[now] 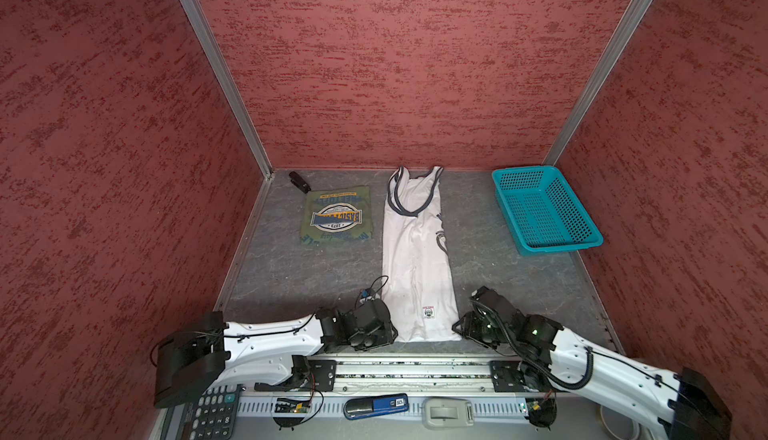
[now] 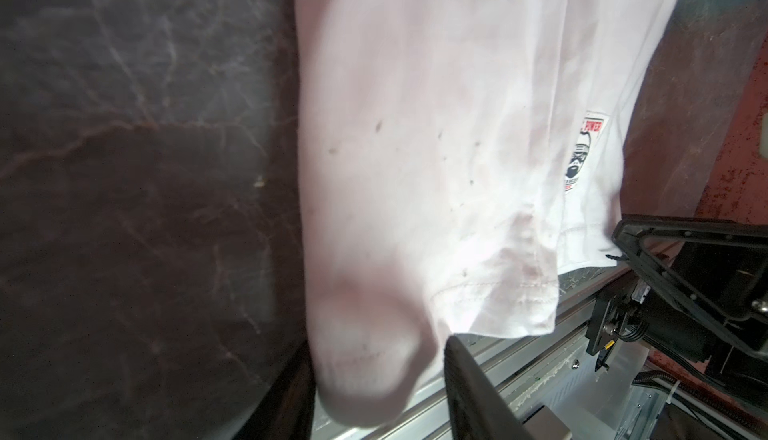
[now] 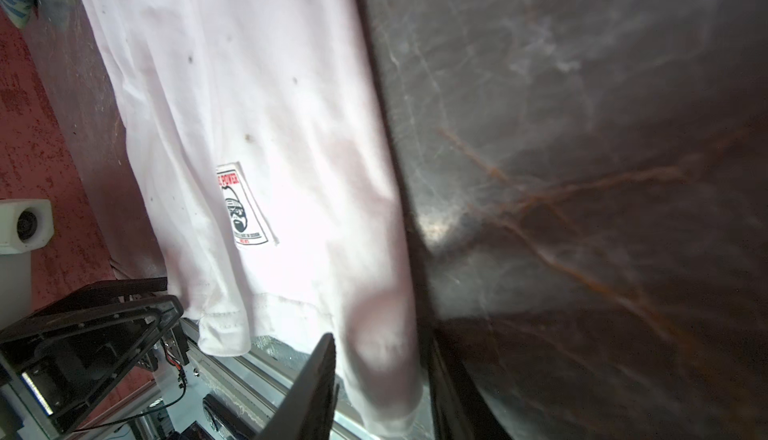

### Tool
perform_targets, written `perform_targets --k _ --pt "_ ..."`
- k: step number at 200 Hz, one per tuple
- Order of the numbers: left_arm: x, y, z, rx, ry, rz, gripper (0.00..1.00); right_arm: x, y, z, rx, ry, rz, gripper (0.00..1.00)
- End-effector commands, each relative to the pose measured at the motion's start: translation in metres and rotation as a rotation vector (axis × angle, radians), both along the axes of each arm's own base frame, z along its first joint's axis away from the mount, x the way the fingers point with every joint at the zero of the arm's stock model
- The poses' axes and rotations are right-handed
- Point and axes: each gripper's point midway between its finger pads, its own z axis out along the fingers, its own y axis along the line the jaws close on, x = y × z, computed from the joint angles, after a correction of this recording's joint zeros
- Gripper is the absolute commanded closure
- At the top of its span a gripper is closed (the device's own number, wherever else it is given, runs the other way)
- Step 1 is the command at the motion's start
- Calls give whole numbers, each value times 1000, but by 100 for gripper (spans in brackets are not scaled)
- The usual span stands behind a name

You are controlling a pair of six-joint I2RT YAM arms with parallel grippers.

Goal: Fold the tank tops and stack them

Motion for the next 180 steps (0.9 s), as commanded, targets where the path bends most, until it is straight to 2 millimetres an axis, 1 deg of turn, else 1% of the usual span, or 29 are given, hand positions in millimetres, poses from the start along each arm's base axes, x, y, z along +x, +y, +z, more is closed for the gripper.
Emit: perform_targets --k 1,9,23,34,51,63,82,98,111,113,116,117,130,143,155,163,180 --pt "-6 3 -5 29 -1 -16 64 0 -1 -9 -15 24 -55 68" --pt "-6 1 -4 22 -5 -19 70 1 3 -8 -7 21 -48 73" --pt "-7 -3 -2 10 -13 -28 75 1 7 -6 -6 15 -38 82" --pt "-8 -5 0 7 -19 -30 80 2 11 0 -12 1 -28 89" --pt "-9 -10 7 -4 -37 -39 90 1 14 10 -32 -25 -16 98" --pt "-11 -13 14 -5 -55 -48 96 -2 15 16 -38 -34 -6 100" --pt "-15 -19 31 -1 -101 -66 99 -11 14 25 -45 -45 2 100" --pt "-15 -24 54 0 -163 -78 100 -13 14 42 -34 -75 2 100" --pt "-10 -27 71 -7 -199 -79 100 -9 13 61 -18 -116 -4 100" --pt "-9 -27 73 -8 -205 -78 100 -7 14 67 -13 -132 -5 100" --pt "-7 -29 78 -12 -215 -79 100 -6 12 67 -19 -140 -7 100" --pt "-6 -29 79 -12 -218 -82 100 -4 12 72 -16 -152 -8 100" --pt "7 -33 96 -20 -259 -91 100 6 11 93 -22 -226 -17 100" --pt "27 -33 111 -21 -294 -81 100 25 11 117 -58 -334 -22 100" --pt "49 -31 124 -28 -320 -57 100 47 14 138 -109 -414 -23 100" --pt "65 -28 129 -30 -327 -30 100 62 19 147 -137 -450 -11 100" --pt "99 -24 139 -58 -340 15 100 99 29 162 -152 -490 13 100"
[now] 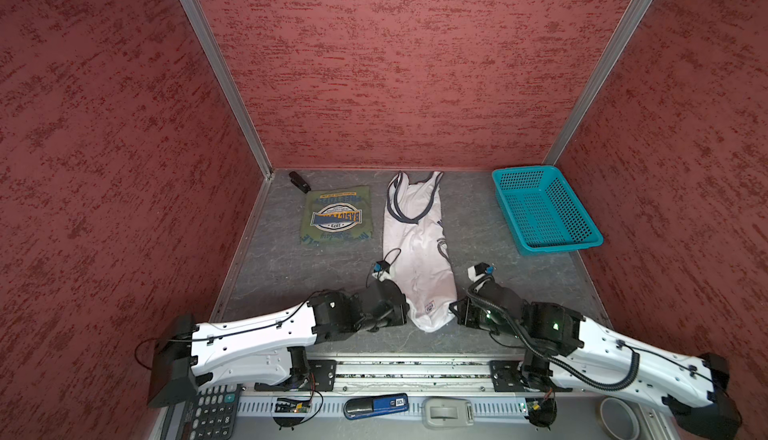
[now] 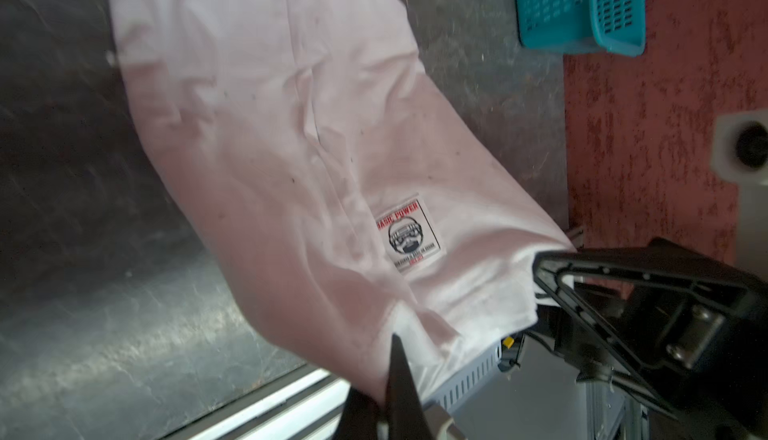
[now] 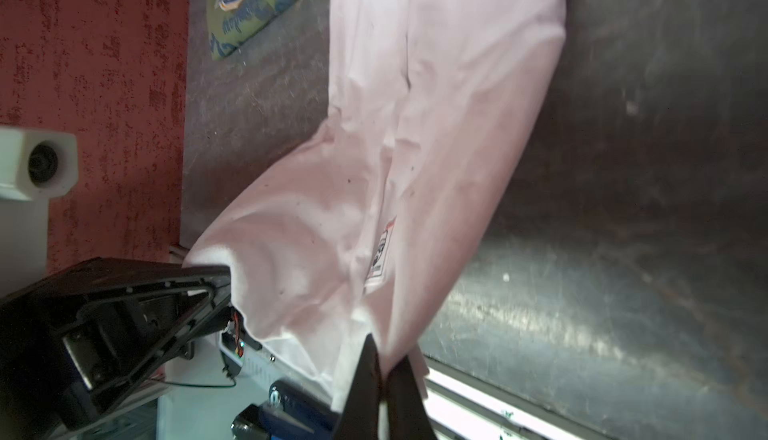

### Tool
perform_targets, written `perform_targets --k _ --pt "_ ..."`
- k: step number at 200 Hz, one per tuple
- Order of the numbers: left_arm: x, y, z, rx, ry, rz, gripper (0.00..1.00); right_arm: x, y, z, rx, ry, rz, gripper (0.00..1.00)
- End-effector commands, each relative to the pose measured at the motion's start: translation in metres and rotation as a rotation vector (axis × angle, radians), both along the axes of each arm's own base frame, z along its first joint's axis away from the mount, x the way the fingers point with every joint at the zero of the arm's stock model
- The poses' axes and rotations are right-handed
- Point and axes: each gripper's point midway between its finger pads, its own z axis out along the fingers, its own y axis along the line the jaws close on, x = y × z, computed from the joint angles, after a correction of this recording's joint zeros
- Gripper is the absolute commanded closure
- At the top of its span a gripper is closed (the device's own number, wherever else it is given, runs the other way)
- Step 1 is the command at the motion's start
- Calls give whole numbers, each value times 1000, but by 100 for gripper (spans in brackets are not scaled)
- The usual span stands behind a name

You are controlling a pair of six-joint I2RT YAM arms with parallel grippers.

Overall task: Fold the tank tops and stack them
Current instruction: 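Lift the hem with both grippers and fold it toward the straps, then lay the folded hem down and open both grippers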

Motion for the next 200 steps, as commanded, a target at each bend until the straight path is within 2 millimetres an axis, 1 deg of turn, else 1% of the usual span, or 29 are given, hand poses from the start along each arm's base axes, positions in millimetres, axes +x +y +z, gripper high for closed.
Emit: perform_targets --k 1,18,25,36,47,65,95,98,101,107,128,153,183,200 --pt "37 11 5 33 -50 -4 100 53 -3 18 -106 -133 -13 100" --pt "71 16 12 17 -65 31 100 91 1 30 -103 -179 -3 100" --pt "83 15 15 13 -80 29 100 105 -1 32 -117 -195 -12 100" --pt "104 18 17 18 -89 47 100 126 -6 32 -148 -199 -21 100" --pt "123 17 19 3 -95 45 100 144 -8 33 -161 -202 -20 100" --pt "150 15 21 -23 -96 49 100 172 -10 30 -157 -204 -13 100" --pt "190 14 20 -23 -99 57 100 216 -19 20 -142 -185 -31 100" --pt "195 14 20 -23 -98 62 100 220 -19 22 -137 -189 -33 100" --pt "198 14 18 -23 -98 60 100 224 -19 14 -141 -173 -31 100" --pt "206 13 19 -33 -98 59 100 231 -19 11 -134 -166 -28 100" --pt "231 7 10 -50 -82 45 100 254 -20 2 -118 -156 -26 100" --pt "258 -1 -7 -49 -47 41 100 278 -21 -8 -108 -142 -25 100" --pt "284 7 -30 -13 -15 83 97 302 -18 -22 -108 -136 -6 100" --pt "296 9 -43 -10 11 90 95 314 -19 -33 -117 -116 -8 100"
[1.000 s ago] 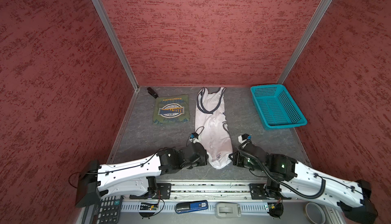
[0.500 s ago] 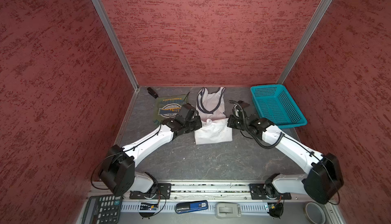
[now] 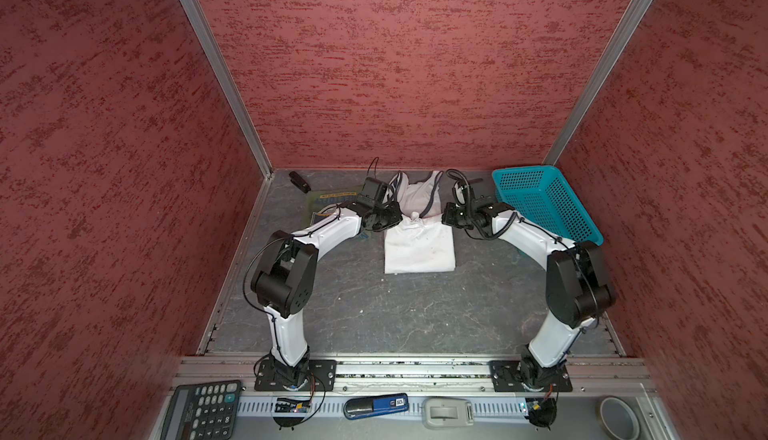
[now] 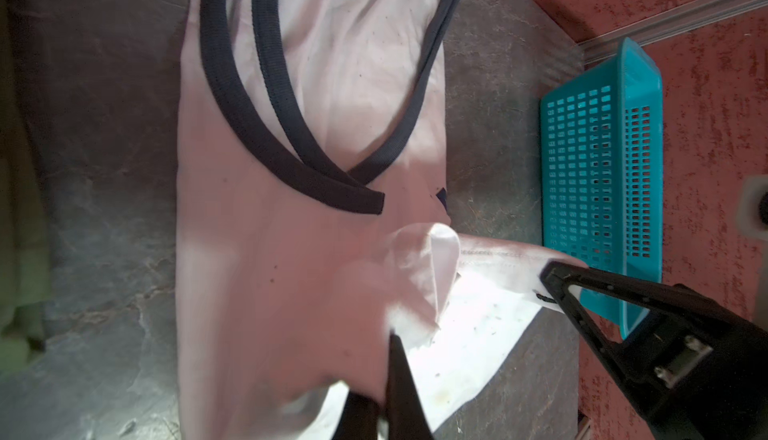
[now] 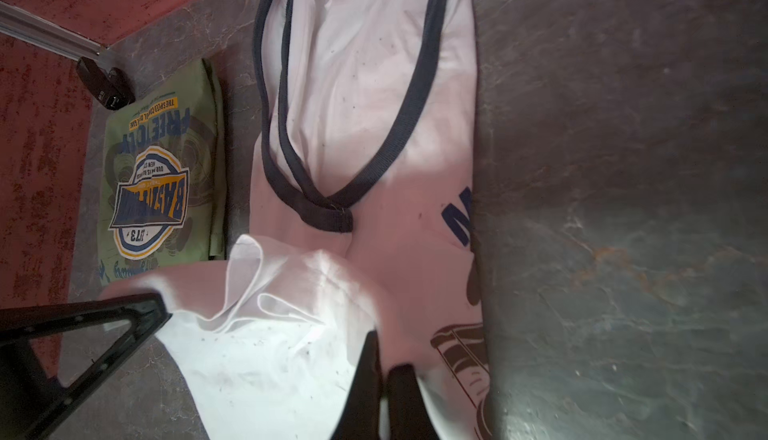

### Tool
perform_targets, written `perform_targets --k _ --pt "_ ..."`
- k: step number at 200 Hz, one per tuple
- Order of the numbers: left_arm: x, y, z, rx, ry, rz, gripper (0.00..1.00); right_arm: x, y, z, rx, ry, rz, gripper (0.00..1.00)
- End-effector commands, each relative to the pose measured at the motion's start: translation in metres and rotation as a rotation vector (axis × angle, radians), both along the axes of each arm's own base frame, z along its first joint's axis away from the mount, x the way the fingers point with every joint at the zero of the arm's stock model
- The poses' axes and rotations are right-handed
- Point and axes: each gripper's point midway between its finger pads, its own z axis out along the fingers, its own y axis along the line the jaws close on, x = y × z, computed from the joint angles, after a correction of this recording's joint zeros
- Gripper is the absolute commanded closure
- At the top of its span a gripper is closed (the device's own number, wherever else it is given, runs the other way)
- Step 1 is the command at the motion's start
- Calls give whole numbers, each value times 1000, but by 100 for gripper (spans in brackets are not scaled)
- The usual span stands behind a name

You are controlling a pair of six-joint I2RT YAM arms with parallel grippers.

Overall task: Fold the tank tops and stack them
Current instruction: 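Lay the folded hem down and open both grippers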

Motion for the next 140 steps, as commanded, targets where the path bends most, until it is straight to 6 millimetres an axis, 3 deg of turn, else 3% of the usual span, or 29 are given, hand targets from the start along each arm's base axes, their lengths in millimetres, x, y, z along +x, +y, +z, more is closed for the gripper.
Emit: perform_targets --k 1,13,20,34,51,65,81,97,140 --pt "18 2 -4 -6 -6 -9 94 23 4 8 20 -52 31 100" --pt "25 2 -12 -7 3 -10 88 30 1 0 13 -41 20 97" --pt "29 3 -15 0 9 -5 83 34 -3 -4 4 -33 9 89" --pt "35 9 -20 26 14 8 72 40 -10 -8 -17 -27 -17 60" --pt "36 23 -11 91 -1 40 52 42 -23 -6 -86 -24 -54 43" --pt "26 34 0 164 -15 60 38 36 -31 -3 -133 -23 -56 36" --pt "6 33 11 211 -42 41 34 19 -36 -1 -157 -15 -49 33" --pt "-24 22 9 233 -40 -10 34 -6 -34 -8 -147 7 -30 33" --pt "-122 24 -14 233 11 -41 32 -104 -50 -39 -74 108 -37 32"
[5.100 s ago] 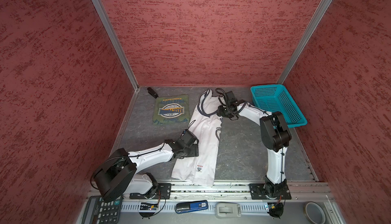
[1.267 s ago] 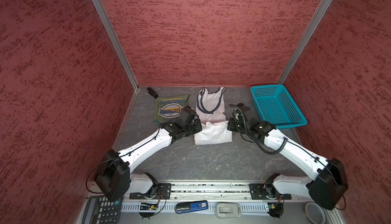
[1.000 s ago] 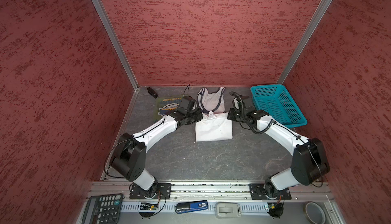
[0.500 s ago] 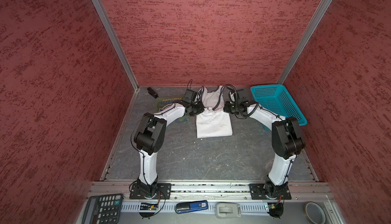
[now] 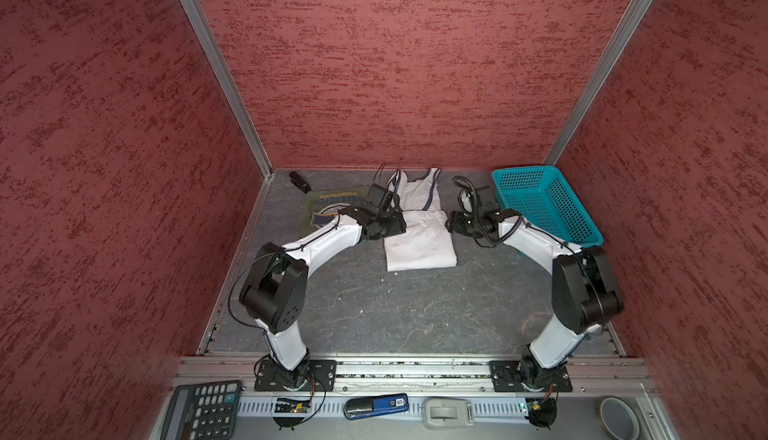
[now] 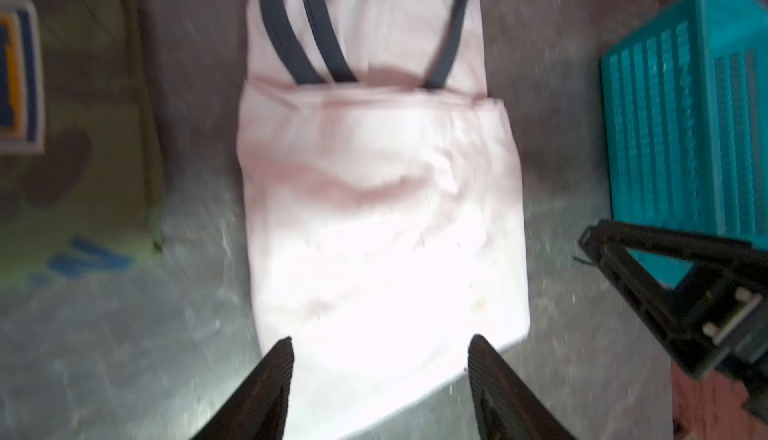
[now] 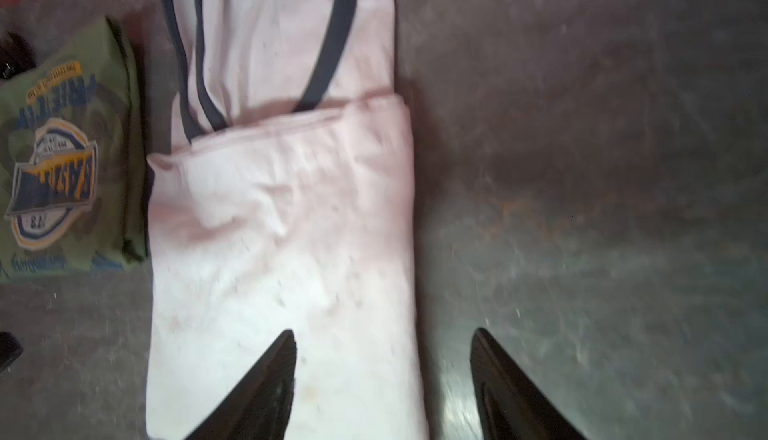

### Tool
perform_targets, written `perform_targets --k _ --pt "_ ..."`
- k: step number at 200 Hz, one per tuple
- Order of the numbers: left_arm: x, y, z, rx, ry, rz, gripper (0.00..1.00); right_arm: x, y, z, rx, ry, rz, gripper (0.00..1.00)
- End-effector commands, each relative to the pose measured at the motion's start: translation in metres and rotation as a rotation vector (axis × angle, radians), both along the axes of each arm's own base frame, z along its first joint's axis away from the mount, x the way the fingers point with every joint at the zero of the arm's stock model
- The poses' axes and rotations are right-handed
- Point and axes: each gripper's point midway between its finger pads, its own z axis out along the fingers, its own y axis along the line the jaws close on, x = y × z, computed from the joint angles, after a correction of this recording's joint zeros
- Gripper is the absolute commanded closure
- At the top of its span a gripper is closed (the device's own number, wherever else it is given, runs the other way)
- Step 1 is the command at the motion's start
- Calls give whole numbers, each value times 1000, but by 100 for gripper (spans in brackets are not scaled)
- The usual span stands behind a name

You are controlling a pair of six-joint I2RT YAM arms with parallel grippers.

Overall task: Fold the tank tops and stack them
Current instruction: 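Lay the folded hem down and open both grippers, then grasp the near edge of the folded white top with both grippers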

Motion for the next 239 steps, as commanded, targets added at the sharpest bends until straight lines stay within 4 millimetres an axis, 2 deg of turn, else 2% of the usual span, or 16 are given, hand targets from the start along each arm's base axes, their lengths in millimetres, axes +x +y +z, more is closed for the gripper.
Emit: perform_targets --k 1,19,36,52,86,89,101,138,189,211,239 --pt "-45 16 -23 32 53 21 32 -46 -6 -11 44 43 -7 33" --pt "-71 22 -31 -50 79 32 32 -74 -4 -18 117 66 -4 33" --pt "-80 27 -39 -119 77 62 33 -84 1 -25 187 70 -6 34" --pt "-79 27 -46 -160 66 72 33 -82 1 -31 213 66 -17 35" --pt "-63 16 -61 -251 81 82 35 -63 3 -37 265 50 -42 35" --pt "-62 16 -62 -250 80 83 35 -62 2 -45 260 69 -48 35" --pt "-59 14 -67 -241 91 85 36 -58 0 -53 246 82 -61 36" --pt "-55 12 -86 -213 131 92 41 -54 3 -71 240 118 -56 42" --pt "-53 7 -98 -204 153 86 61 -66 19 -84 258 164 -10 62" --pt "-52 3 -98 -204 148 73 70 -67 22 -82 276 159 -4 69" --pt "-56 -3 -93 -208 143 50 85 -69 23 -73 278 145 -1 85"
